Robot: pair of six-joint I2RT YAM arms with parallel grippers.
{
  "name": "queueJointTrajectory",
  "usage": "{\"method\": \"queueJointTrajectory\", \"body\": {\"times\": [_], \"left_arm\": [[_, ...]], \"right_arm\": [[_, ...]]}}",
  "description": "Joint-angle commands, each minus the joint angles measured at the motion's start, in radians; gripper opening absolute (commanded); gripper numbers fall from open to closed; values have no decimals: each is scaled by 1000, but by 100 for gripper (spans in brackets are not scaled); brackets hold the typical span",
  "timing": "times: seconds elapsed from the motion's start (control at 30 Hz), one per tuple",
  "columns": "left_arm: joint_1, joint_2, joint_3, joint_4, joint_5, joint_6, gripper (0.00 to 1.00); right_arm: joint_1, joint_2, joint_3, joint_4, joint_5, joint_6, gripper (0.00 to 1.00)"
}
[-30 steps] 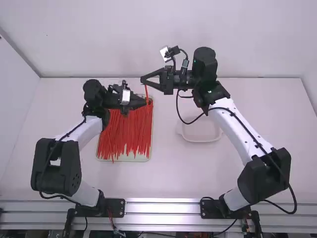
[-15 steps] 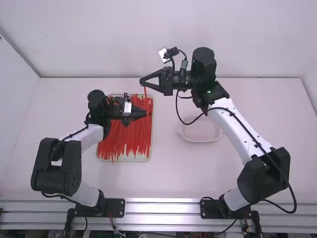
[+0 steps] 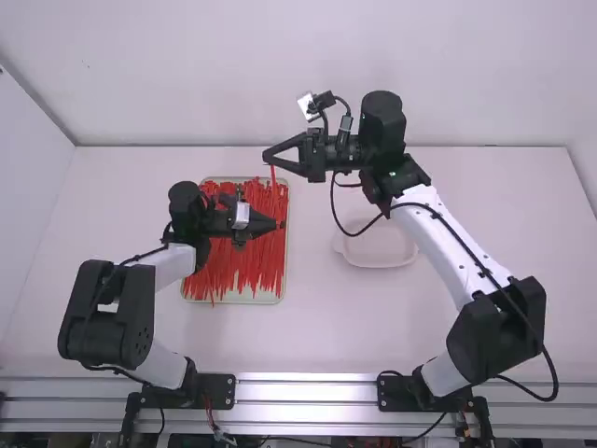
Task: Fasten the cable tie
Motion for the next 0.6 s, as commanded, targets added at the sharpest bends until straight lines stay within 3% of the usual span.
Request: {"method": "queueJointTrajectory", "body": {"times": [0.0,0.07,0.1,0.13,0.17,0.2,0.27,0.57], "left_arm": [[-7,17,-41,-18,16,21,2],[-7,17,-40,3,33,15,2],[-7,17,-39,23,31,-10,2],[-7,17,-39,55,31,-40,2],[-7,17,-39,61,31,-46,2],[-7,17,-39,124,31,-105,2],[-7,17,-39,204,26,-176,2],[-6,17,-16,453,-7,-423,2]], "right_arm": [[0,-30,38,40,2,-5,0],[-3,-30,38,40,-3,-17,0],[-10,-30,38,41,-2,-16,8],[-20,-30,38,41,-2,-17,24],[-22,-30,38,40,-2,-17,27],[-47,-30,38,36,-3,-26,47],[-87,-30,38,17,-3,-38,61],[-242,-30,37,-200,-74,-176,66]]}}
